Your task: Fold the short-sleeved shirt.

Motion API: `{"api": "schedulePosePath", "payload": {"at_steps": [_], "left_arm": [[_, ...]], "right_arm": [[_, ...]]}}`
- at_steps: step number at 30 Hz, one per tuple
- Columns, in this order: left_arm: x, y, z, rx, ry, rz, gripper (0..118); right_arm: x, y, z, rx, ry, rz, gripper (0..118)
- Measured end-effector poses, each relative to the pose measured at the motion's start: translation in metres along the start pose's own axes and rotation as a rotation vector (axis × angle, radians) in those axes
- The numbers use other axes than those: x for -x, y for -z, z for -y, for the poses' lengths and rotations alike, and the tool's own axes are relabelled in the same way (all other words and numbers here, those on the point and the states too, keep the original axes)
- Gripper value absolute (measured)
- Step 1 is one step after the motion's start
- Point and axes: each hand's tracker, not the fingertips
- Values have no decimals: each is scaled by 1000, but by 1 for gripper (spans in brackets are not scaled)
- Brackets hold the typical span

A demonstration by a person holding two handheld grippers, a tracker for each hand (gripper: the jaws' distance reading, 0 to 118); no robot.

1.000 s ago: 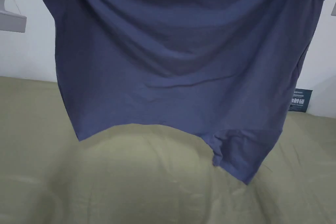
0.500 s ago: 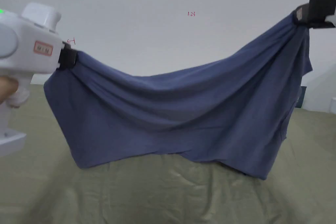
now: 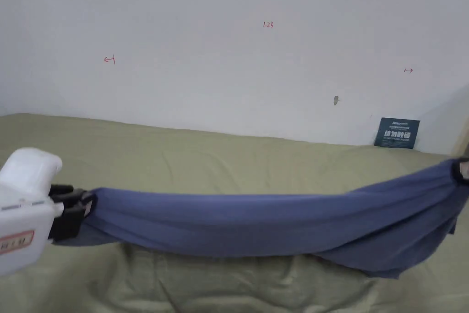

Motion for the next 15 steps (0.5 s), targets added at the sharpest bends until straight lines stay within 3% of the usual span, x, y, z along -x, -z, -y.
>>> {"api": "schedulePosePath", "payload": {"at_steps": [8,15], "left_arm": [[-27,-28,93,90,-66,68,6],[-37,-30,156,180,-129,69,6]], "right_arm": [[-12,-50,104,95,110,7,1],[-14,-63,176,224,132,31,1]]}}
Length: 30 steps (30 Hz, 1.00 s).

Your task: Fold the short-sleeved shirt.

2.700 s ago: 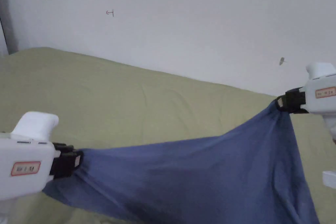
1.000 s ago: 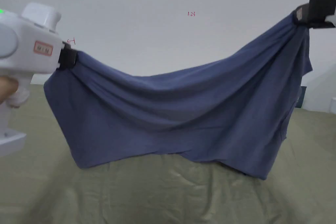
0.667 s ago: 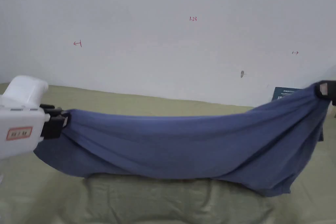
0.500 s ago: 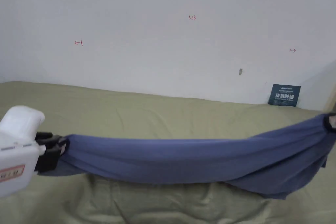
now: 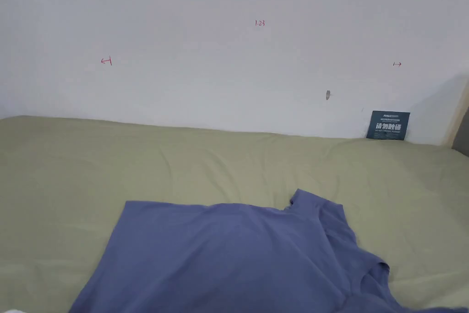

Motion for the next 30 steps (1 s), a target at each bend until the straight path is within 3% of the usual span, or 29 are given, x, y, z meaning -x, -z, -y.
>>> {"api": "schedulePosePath", "payload": {"at_steps": [4,5,6,9,10,11,12,13,16,18,19,20,21,22,23,24,26,28,29,30], "left_arm": [[11,9,20,18,-1,2,8],[12,9,23,20,-4,4,17],[12,10,26,27,-15,9,38],[14,10,36,118,-95,-2,68],[16,6,40,141,-140,-15,97],[18,-1,43,127,-181,-4,101],[20,-9,45,111,-217,0,101],[19,-19,48,87,-254,-6,101],[8,-44,47,17,-314,-90,100],[-3,-61,47,-50,-332,-136,99],[-7,-68,48,-69,-338,-137,92],[-14,-75,48,-83,-341,-155,77],[-19,-80,50,-97,-331,-172,50],[-24,-82,51,-94,-314,-183,8],[-29,-85,51,-71,-285,-215,1],[-30,-85,54,-63,-265,-230,1],[-32,-85,60,-28,-265,-192,0],[-38,-85,63,3,-262,-205,1],[-33,-80,67,12,-263,-215,3],[-32,-78,68,10,-267,-214,14]], "right_arm": [[-2,9,31,101,4,37,1],[-3,11,38,121,19,50,3],[-6,14,42,149,42,44,9],[-10,15,48,174,73,68,24],[-8,11,46,186,96,89,60],[-7,8,45,183,100,84,90],[-5,2,44,175,99,76,108],[1,-7,39,125,83,67,111],[26,-27,30,43,6,115,110],[41,-37,31,13,-5,130,110],[50,-41,34,10,-9,138,107],[58,-46,39,10,-16,139,96],[61,-46,44,9,-26,143,71],[67,-45,50,15,-47,163,17],[73,-43,55,32,-87,224,0],[79,-44,67,42,-113,265,0],[82,-39,86,99,-103,188,0],[85,-36,100,123,-72,175,0],[84,-34,103,128,-74,173,0],[83,-32,103,133,-74,171,0]]}}
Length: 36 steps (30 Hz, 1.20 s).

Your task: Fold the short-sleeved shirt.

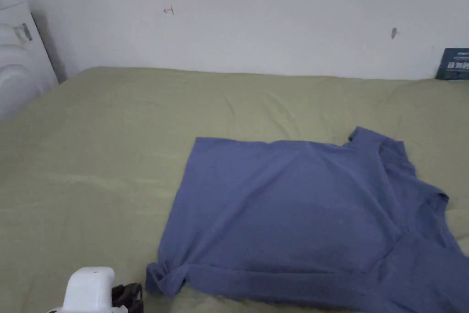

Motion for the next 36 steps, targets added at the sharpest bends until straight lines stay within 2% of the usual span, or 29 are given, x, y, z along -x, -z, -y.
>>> {"api": "schedulePosePath", "payload": {"at_steps": [2,3,4,6,9,12,13,14,16,18,19,20,21,22,23,25,27,28,29,30,31,33,36], "left_arm": [[4,12,-1,10,-25,4,75],[6,22,-4,20,-39,12,95],[6,31,-7,29,-39,19,100],[3,47,-14,46,-34,33,100],[6,89,-17,80,85,10,100],[-10,107,-11,125,198,-7,97],[-11,111,-11,135,216,2,86],[-13,112,-8,140,231,4,67],[-17,111,-6,135,252,-12,16],[-15,110,-8,112,249,5,13],[-13,107,-7,118,227,29,10],[-11,107,-8,110,213,35,10],[-9,108,-11,107,203,43,9],[-8,110,-13,117,207,50,9],[-10,107,-12,114,210,45,9],[-8,108,-14,115,213,48,9],[-7,108,-14,123,198,58,9],[-7,108,-14,122,195,60,9],[-7,109,-14,122,196,61,9],[-8,108,-14,123,197,62,9],[-8,107,-15,124,196,64,9],[-7,110,-15,131,182,75,9],[-5,111,-15,134,171,83,9]], "right_arm": [[0,5,4,11,1,-11,0],[0,7,5,16,2,-16,0],[2,8,-1,20,-1,-19,0],[0,12,-2,20,-4,-17,0],[-2,12,-13,16,13,-9,0],[-8,13,-21,26,27,3,0],[-10,15,-22,30,25,12,0],[-12,17,-23,35,22,23,0],[-20,21,-27,46,27,43,0],[-27,29,-28,41,60,60,1],[-31,35,-30,57,82,64,17],[-35,40,-32,80,90,62,48],[-37,49,-33,110,98,52,86],[-39,59,-33,151,104,46,113],[-40,66,-33,145,108,48,113],[-43,77,-33,130,96,31,110],[-43,95,-33,226,49,84,110],[-43,100,-30,264,37,109,102],[-43,105,-28,278,23,105,85],[-44,109,-27,285,17,106,55],[-44,110,-27,278,16,110,10],[-42,109,-25,294,-13,98,6],[-36,100,-28,251,-2,112,6]]}}
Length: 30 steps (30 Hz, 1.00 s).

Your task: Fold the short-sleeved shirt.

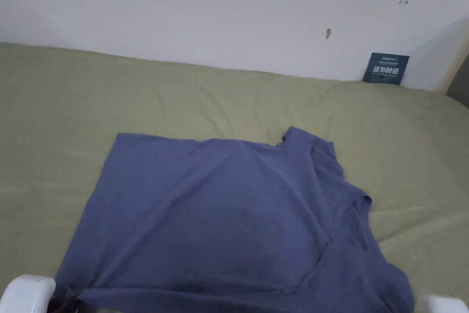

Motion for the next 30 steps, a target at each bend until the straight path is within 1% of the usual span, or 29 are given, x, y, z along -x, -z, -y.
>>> {"api": "schedulePosePath", "payload": {"at_steps": [2,6,9,12,16,17,20,21,22,23,25,27,28,29,30], "left_arm": [[1,-2,0,-1,-5,6,8],[7,-10,-8,-7,-71,50,7],[10,-17,-27,-9,-86,60,7],[10,-19,-56,-23,-67,74,7],[11,0,-106,23,1,71,7],[13,10,-119,67,19,81,7],[12,37,-153,114,79,42,7],[11,46,-161,105,78,24,7],[12,56,-171,139,84,39,7],[12,67,-179,158,89,24,7],[15,88,-193,211,53,43,7],[17,108,-204,230,37,26,8],[17,115,-206,233,41,21,8],[17,124,-207,233,43,8,19],[17,130,-207,231,41,-3,40]], "right_arm": [[1,-6,-4,-32,-5,7,6],[0,-26,-19,-72,-22,-9,6],[-1,-37,-41,-67,-37,-32,6],[-1,-41,-73,-87,-66,-54,6],[-2,-26,-125,-88,-85,-56,6],[-2,-17,-138,-73,-95,-62,6],[4,9,-172,-24,-104,-62,6],[7,18,-182,-12,-100,-48,6],[10,27,-191,8,-113,-45,6],[13,37,-200,21,-122,-37,6],[15,55,-213,37,-93,-37,6],[14,73,-223,47,-33,-51,6],[14,82,-226,56,-23,-54,10],[15,90,-228,59,-12,-63,23],[15,96,-228,61,-17,-67,48]]}}
